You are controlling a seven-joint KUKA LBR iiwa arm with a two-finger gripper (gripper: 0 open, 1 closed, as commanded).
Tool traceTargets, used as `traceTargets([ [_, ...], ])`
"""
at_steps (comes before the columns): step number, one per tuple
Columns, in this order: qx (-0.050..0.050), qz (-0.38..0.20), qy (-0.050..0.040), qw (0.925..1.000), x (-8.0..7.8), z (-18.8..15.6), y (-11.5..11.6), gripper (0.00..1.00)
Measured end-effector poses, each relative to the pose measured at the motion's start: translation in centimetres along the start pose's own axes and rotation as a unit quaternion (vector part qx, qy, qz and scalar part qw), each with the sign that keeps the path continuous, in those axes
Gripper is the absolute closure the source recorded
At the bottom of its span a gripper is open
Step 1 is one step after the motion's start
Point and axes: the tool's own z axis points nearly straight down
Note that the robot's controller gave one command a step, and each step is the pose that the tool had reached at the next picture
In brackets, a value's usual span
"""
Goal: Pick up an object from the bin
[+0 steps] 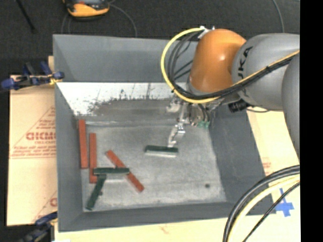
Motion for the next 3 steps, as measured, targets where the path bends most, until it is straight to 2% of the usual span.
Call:
traceTargets([
  [1,0.0,0.011,0.0051,0.9999,1.1,3.1,0.5,0.0],
  [2,0.0,0.024,0.0018,0.9997,1.5,2.9,0.3,0.0],
  [3,0.0,0.06,-0.0001,0.9982,2.2,8.4,0.0,0.0],
])
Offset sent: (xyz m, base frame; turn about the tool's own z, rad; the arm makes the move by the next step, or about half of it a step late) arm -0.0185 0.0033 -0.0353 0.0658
